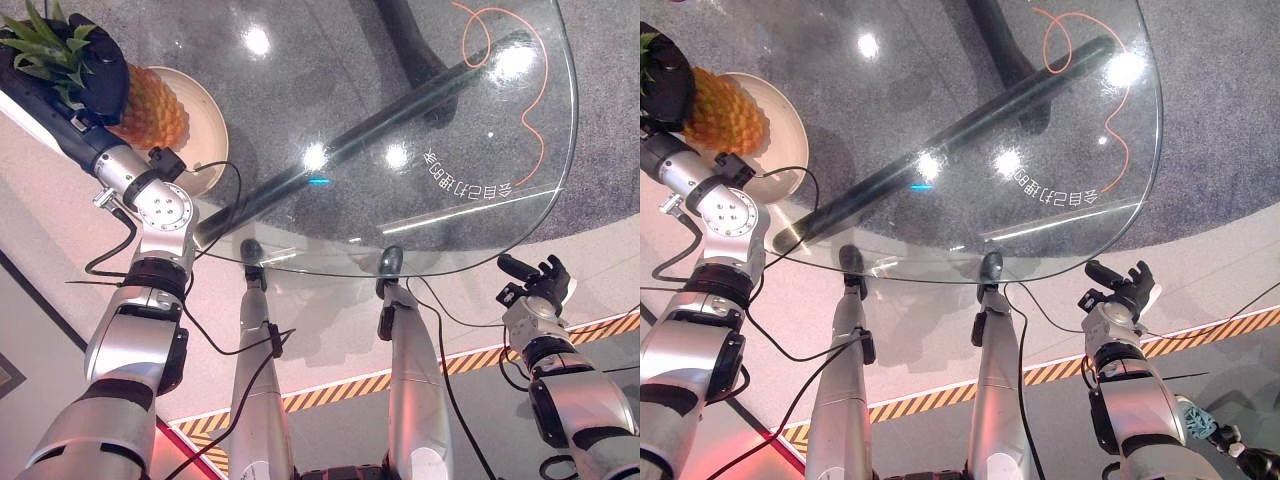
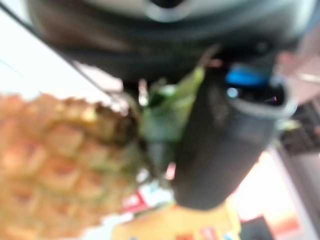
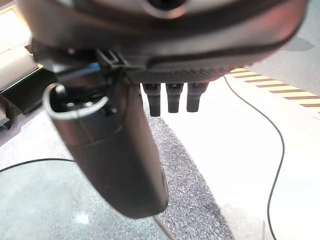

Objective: Pick up the fruit to the plate

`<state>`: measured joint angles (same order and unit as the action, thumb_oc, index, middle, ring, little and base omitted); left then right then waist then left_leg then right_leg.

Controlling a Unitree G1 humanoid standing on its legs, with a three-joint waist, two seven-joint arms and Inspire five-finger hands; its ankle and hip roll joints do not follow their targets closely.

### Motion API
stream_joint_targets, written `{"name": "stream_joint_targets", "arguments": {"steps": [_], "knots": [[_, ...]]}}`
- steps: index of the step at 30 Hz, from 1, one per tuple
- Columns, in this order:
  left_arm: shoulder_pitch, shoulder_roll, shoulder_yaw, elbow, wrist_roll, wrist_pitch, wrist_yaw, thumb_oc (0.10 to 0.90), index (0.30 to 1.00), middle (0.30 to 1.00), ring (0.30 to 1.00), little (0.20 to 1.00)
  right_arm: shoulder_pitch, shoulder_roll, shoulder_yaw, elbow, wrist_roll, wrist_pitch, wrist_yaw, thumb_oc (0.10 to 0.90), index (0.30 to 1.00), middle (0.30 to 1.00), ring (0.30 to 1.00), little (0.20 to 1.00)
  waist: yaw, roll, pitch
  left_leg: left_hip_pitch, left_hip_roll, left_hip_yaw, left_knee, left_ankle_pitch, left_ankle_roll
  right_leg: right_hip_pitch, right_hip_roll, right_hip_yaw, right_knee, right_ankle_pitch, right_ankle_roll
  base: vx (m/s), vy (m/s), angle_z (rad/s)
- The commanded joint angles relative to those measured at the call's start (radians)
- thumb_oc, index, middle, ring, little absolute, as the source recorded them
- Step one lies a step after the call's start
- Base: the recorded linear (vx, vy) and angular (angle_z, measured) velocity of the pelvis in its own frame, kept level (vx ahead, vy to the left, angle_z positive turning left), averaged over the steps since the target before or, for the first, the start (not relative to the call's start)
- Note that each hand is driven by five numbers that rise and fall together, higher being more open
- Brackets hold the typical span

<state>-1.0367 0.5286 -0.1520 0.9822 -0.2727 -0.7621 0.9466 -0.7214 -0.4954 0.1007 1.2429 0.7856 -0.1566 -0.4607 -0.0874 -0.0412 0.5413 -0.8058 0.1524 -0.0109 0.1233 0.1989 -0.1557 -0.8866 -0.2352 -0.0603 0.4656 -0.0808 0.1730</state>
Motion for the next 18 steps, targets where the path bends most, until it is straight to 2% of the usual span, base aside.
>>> {"name": "stream_joint_targets", "arguments": {"steps": [1, 11, 18], "knots": [[-0.132, 0.109, -0.001, 0.000, 0.018, -0.105, 0.019, 0.484, 0.629, 0.629, 0.629, 0.584, 0.053, -0.036, 0.019, 0.028, -0.020, -0.024, -0.034, 0.800, 0.900, 0.900, 0.900, 0.900, 0.023, -0.040, -0.021, -0.019, 0.007, -0.010, 0.144, -0.142, -0.002, 0.070, 0.056, -0.026, -0.174, 0.108, -0.030, -0.03, 0.001, 0.00], [-0.110, 0.096, 0.003, -0.008, 0.015, -0.121, 0.009, 0.438, 0.589, 0.589, 0.589, 0.538, 0.054, -0.031, 0.016, 0.032, -0.016, -0.034, -0.037, 0.800, 0.900, 0.900, 0.900, 0.900, 0.030, -0.043, -0.021, -0.013, 0.004, -0.015, 0.155, -0.159, -0.002, 0.079, 0.056, -0.029, -0.171, 0.098, -0.029, 0.00, 0.000, 0.00], [-0.095, 0.088, 0.005, -0.016, -0.007, -0.131, -0.018, 0.432, 0.585, 0.585, 0.585, 0.532, 0.046, -0.025, 0.014, 0.029, -0.013, -0.040, -0.044, 0.800, 0.900, 0.900, 0.900, 0.900, 0.034, -0.043, -0.021, -0.025, -0.004, -0.023, 0.144, -0.145, 0.003, 0.070, 0.060, -0.026, -0.185, 0.114, -0.030, -0.01, 0.000, 0.00]]}}
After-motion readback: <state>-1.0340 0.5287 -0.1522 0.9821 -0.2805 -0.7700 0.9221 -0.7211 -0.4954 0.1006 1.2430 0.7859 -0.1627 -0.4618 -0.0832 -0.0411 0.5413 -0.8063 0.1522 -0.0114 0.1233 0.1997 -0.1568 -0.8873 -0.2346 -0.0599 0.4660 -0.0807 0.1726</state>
